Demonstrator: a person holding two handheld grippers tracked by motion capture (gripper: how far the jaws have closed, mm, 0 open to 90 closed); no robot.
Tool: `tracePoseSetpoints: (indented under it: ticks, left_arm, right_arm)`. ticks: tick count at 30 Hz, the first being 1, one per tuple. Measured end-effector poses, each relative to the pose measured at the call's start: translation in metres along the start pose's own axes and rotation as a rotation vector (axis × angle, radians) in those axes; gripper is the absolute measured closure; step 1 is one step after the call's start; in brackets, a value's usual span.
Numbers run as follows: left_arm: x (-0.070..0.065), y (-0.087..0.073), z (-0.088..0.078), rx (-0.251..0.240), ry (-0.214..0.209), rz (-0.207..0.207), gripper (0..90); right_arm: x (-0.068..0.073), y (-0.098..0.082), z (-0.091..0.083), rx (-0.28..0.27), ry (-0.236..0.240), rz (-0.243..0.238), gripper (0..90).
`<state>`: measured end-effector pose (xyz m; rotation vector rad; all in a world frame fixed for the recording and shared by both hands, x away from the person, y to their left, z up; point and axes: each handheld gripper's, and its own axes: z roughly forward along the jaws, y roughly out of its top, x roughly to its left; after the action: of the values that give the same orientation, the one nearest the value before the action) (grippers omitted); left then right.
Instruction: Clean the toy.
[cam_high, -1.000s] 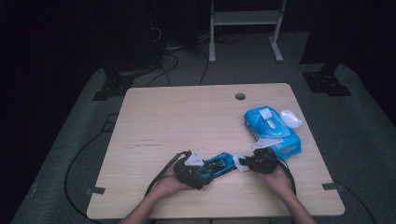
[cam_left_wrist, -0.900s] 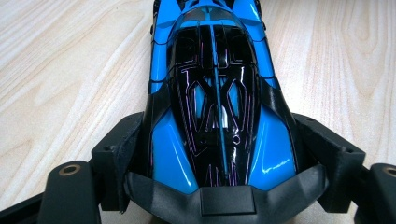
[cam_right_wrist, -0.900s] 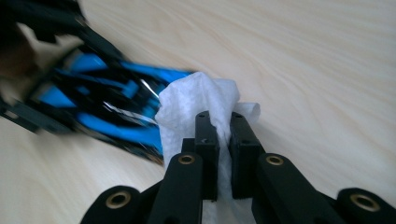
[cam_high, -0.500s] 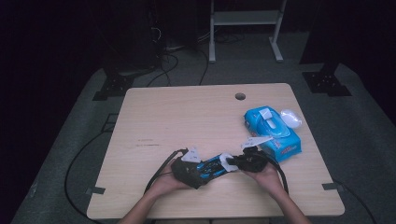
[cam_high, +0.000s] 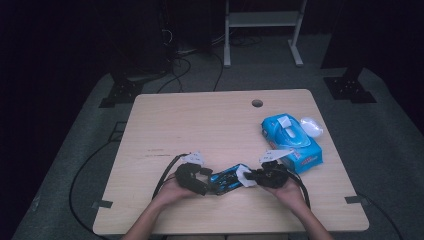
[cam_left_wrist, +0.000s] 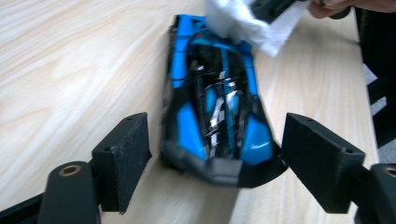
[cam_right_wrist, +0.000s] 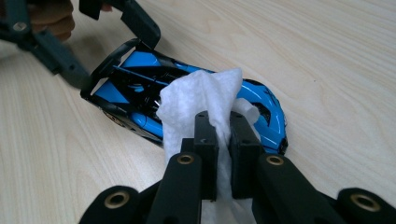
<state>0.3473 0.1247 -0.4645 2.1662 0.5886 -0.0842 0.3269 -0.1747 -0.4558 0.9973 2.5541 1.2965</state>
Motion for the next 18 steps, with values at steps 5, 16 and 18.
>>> tracePoseSetpoints:
  ticks: [5, 16, 18]
  left_arm:
    - [0.004, -0.002, 0.001, 0.007, 0.003, -0.043, 29.5]
    - [-0.001, -0.002, 0.006, 0.010, -0.001, -0.053, 33.4]
    - [-0.002, -0.002, 0.006, 0.017, 0.003, -0.047, 32.9]
  right_arm:
    - [0.001, -0.001, 0.001, 0.005, 0.008, 0.000, 83.3]
    - [0.008, -0.005, 0.000, 0.002, -0.022, -0.055, 84.5]
    - [0.010, -0.006, -0.001, 0.003, -0.033, -0.080, 84.6]
